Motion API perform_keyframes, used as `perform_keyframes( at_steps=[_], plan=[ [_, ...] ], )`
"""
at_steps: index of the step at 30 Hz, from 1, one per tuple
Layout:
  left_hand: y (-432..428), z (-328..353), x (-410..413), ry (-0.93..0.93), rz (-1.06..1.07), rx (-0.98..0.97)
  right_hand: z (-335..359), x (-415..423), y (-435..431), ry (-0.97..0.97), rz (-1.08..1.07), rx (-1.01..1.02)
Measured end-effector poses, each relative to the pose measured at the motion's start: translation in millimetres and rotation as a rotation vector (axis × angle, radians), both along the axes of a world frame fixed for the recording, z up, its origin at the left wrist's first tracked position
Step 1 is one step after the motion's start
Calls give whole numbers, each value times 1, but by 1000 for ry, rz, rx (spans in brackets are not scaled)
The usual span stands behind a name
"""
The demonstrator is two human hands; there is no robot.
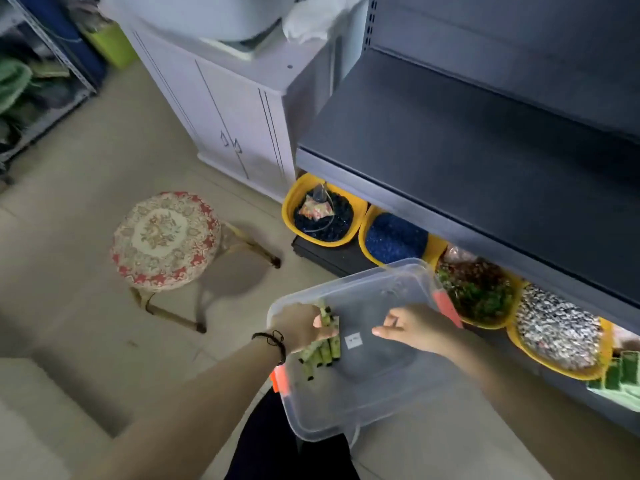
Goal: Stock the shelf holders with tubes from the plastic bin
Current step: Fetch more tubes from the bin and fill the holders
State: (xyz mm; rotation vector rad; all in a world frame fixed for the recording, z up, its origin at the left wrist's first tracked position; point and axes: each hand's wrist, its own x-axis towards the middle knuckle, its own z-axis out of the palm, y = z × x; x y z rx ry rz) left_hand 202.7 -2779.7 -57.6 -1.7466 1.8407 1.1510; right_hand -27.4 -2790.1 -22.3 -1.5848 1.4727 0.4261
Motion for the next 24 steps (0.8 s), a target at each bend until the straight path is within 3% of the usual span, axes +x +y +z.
perform_keyframes(
  at_steps=[6,12,19,24],
  plan=[
    [20,-119,-21,123,459,85,-127,7,25,-39,-278,113],
    [31,-210,-29,3,444,96,-226,27,36,-137,-508,207],
    [38,-241,-25,-196,299,28,-283,50,31,-163,-638,210],
    [38,-250,-28,-110,432,3,-305,70,23,-127,-700,130]
  ],
)
